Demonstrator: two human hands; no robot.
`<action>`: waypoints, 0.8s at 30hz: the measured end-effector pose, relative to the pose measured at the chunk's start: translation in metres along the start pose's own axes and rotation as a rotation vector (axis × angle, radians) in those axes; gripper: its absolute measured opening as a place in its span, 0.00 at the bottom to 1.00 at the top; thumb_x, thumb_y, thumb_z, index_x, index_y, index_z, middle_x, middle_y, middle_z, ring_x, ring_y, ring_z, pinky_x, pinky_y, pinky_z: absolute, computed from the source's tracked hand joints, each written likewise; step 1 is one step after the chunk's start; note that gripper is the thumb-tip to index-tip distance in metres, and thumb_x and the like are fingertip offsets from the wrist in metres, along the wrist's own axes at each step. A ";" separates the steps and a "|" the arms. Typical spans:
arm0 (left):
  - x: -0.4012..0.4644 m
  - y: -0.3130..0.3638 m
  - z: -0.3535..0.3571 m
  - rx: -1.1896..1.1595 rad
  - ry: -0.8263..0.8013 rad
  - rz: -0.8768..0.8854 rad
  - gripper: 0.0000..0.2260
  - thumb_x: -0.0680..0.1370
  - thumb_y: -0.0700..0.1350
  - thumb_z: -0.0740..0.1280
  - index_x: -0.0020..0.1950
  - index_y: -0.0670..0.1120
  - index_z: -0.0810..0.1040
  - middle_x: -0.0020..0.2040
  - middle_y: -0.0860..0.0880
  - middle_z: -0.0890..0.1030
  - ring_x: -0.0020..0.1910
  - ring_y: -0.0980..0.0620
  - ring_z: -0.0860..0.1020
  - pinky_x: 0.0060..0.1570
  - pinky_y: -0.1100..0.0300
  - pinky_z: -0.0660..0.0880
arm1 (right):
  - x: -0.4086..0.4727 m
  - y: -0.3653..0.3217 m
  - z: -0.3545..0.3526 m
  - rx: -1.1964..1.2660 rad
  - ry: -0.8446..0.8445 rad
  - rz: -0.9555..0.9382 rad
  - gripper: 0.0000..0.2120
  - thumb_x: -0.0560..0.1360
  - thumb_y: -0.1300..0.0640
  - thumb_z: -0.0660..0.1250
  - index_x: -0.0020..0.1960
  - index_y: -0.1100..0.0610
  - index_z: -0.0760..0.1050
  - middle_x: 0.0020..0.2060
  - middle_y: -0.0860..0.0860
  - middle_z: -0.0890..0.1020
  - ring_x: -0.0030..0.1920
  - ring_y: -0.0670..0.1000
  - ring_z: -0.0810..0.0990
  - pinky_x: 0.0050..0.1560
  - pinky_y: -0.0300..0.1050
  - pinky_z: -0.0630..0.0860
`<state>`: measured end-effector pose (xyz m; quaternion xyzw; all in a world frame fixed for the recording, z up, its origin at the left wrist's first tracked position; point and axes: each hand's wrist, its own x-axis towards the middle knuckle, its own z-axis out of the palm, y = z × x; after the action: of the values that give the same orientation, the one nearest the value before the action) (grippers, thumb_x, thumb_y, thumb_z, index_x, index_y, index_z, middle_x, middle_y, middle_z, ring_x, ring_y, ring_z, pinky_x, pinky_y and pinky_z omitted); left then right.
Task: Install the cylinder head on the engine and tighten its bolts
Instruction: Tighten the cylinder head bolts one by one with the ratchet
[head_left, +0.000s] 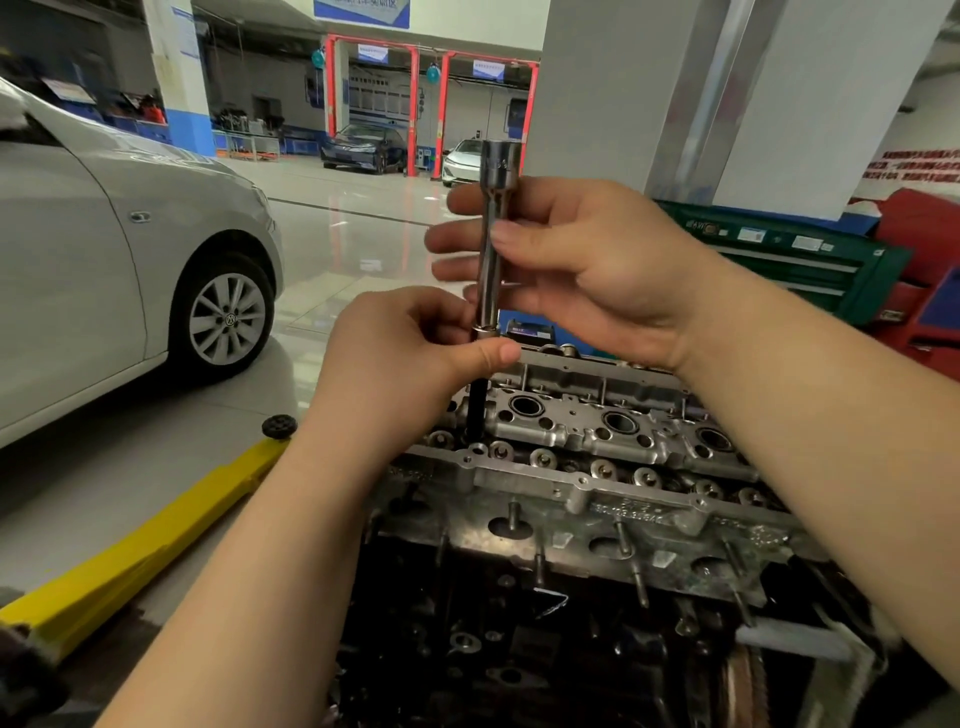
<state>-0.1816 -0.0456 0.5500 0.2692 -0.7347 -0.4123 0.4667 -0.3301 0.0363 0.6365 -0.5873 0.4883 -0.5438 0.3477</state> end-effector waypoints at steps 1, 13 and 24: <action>0.000 -0.001 0.001 -0.002 -0.012 0.005 0.13 0.68 0.53 0.84 0.45 0.50 0.87 0.39 0.49 0.86 0.39 0.51 0.85 0.44 0.53 0.83 | -0.001 0.000 -0.001 0.012 -0.022 0.008 0.11 0.84 0.68 0.61 0.62 0.62 0.78 0.55 0.61 0.86 0.58 0.61 0.86 0.61 0.57 0.82; -0.001 0.004 -0.013 -0.008 -0.240 0.036 0.06 0.79 0.45 0.75 0.56 0.51 0.87 0.48 0.48 0.88 0.50 0.49 0.87 0.58 0.43 0.82 | -0.001 0.008 0.015 -0.433 0.300 -0.184 0.02 0.77 0.61 0.75 0.49 0.55 0.83 0.40 0.54 0.88 0.43 0.54 0.89 0.49 0.58 0.86; -0.010 0.008 0.013 0.211 0.091 0.032 0.14 0.68 0.61 0.82 0.40 0.52 0.84 0.33 0.59 0.83 0.39 0.65 0.80 0.35 0.65 0.73 | 0.041 -0.004 0.018 0.286 -0.322 0.080 0.33 0.83 0.41 0.55 0.27 0.60 0.73 0.21 0.54 0.72 0.25 0.54 0.73 0.37 0.47 0.74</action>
<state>-0.1893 -0.0286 0.5493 0.3237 -0.7563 -0.3123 0.4751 -0.3149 -0.0040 0.6501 -0.5914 0.3672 -0.4928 0.5221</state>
